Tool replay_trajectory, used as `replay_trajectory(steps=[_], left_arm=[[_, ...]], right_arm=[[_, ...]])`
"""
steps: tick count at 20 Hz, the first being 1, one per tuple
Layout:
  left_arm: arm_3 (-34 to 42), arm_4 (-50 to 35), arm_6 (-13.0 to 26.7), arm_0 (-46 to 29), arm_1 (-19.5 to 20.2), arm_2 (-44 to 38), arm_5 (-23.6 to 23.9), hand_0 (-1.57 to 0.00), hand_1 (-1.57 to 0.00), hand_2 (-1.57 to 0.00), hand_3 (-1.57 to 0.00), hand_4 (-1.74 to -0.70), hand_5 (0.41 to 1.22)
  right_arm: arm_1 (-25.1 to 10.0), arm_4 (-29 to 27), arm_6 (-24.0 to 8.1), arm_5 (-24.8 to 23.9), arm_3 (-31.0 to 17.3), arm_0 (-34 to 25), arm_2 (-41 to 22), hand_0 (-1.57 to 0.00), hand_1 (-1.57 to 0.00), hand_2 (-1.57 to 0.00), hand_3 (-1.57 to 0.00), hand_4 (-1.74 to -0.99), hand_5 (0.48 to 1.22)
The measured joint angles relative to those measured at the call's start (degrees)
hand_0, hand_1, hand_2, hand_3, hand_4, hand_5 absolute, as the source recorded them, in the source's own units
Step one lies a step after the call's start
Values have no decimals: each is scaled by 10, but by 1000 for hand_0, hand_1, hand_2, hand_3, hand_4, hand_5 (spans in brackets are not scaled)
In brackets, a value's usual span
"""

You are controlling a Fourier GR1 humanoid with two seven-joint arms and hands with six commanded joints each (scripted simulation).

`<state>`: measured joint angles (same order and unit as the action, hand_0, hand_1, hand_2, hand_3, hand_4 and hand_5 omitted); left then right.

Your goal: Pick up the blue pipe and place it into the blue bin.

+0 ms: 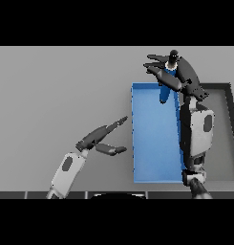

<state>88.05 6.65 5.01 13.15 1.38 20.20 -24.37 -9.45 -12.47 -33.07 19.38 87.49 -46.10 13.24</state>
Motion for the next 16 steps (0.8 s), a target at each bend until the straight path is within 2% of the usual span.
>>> replay_trajectory(steps=[2,4,8,10,12,13,14,16], left_arm=[[1,1,-5,-6,-1,3,-1,1,1,1,1,-935,460],[6,5,-5,-2,0,3,5,1,1,1,1,-929,462],[-6,12,-21,-1,7,0,5,1,1,1,1,-928,466],[3,12,-18,-4,4,2,8,1,1,1,1,-928,470],[-2,18,-17,3,4,2,13,1,1,1,1,-923,476],[-4,18,-15,6,5,0,13,1,1,1,1,-923,478],[-8,22,-25,-2,8,1,12,1,1,1,1,-922,480],[1,22,-29,-2,3,6,14,1,1,1,1,-920,484]], right_arm=[[2,22,-18,-1,8,33,2,-1571,-1571,-1571,-1571,-1500,1221],[4,46,-18,-1,2,62,0,-1571,-1571,-1571,-1571,-1500,1221],[0,88,-19,-47,-31,118,-16,-1571,-1571,-1571,-1571,-1500,1221],[-2,95,-19,-70,-46,138,-33,-1571,-1571,-1571,-1571,-1498,1221],[-12,76,-19,-94,-76,157,-52,-1571,-1571,-1571,-1571,-1497,1221],[-24,64,-19,-104,-86,168,-67,-1571,-1571,-1571,-1257,-1546,1221],[-36,49,-19,-114,-95,175,-83,-1571,-1571,-1571,-1005,-1585,1221],[-70,3,-19,-152,-136,176,-126,-1571,-1571,-1571,-643,-1641,1221]])
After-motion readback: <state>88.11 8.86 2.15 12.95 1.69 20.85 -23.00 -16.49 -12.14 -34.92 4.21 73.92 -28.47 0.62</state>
